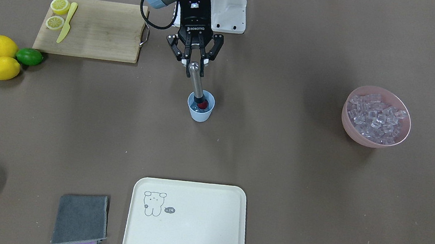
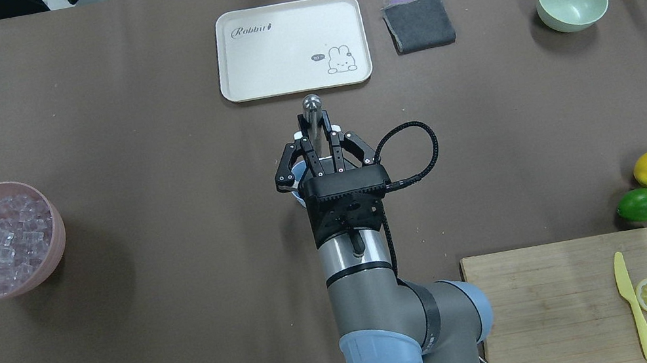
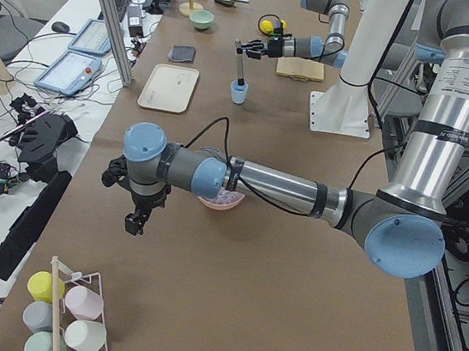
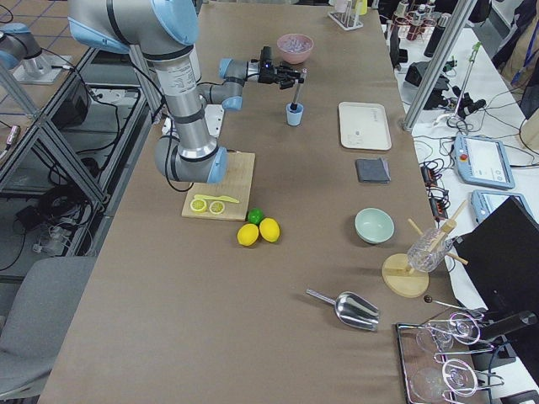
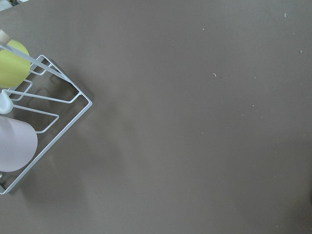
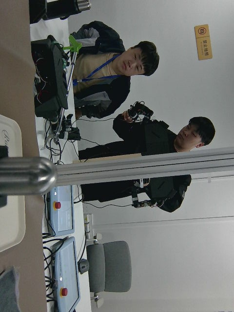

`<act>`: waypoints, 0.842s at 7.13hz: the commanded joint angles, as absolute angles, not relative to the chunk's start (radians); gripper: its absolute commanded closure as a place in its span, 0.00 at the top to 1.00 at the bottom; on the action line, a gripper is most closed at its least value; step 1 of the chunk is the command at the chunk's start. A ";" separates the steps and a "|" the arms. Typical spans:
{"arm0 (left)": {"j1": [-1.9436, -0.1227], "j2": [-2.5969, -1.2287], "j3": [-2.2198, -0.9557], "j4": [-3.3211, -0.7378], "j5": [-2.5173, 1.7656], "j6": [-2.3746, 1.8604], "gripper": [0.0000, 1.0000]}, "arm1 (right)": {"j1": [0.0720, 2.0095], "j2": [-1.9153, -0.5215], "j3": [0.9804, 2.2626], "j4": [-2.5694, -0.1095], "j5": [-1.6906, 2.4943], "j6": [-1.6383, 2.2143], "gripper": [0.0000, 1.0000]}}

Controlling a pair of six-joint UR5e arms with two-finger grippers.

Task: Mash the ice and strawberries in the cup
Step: 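Lower the steel rod into the blue cup with the right gripper, then press the steel rod down and up inside the cup, mashing the contents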

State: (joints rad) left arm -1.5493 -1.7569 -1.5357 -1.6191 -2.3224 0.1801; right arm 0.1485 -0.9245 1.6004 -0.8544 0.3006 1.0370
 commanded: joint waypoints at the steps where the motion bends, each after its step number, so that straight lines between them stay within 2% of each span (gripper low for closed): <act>1: -1.549 -1.756 -1.536 -1.620 -2.322 0.179 0.97 | 0.147 -0.923 1.576 -0.854 0.301 1.039 0.00; 6: -1.549 -1.756 -1.536 -1.620 -2.322 0.179 0.97 | 0.129 -0.919 1.560 -0.853 0.301 1.042 0.00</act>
